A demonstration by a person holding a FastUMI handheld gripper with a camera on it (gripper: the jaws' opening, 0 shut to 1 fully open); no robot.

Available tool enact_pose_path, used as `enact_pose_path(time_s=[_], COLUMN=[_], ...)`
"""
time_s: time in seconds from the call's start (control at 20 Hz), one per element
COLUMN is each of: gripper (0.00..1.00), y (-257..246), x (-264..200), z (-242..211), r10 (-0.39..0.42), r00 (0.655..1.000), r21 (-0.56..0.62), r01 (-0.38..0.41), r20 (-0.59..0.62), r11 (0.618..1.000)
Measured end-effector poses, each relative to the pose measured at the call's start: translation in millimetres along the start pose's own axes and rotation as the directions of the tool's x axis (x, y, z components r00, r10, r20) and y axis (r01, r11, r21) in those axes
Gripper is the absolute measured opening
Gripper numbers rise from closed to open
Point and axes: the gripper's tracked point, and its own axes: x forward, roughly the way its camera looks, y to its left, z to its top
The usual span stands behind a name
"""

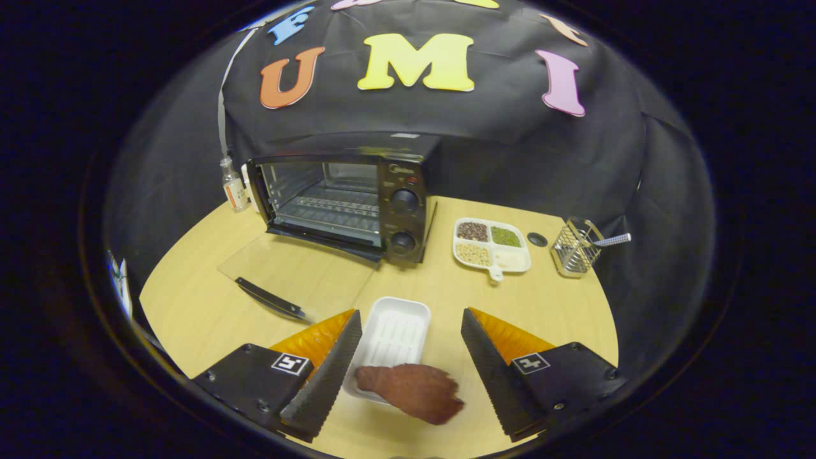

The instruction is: Open the toaster oven, put the food inside, and close the toaster oven door.

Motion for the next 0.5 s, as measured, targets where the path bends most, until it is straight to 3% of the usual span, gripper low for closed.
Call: enact_pose_path(time_s=[0.25,0.4,0.5], gripper=[0.97,0.95,0.88], y=[-13,-5,9], x=[6,6,3], z=[-40,-57,-60], r10=[0.176,0.300,0.421], r00=[0.976,0.935,0.885], r21=[0.116,0.189,0.278], r01=[-0.162,-0.266,-0.362], r20=[-0.125,-0.188,-0.196], r11=[0.980,0.945,0.890])
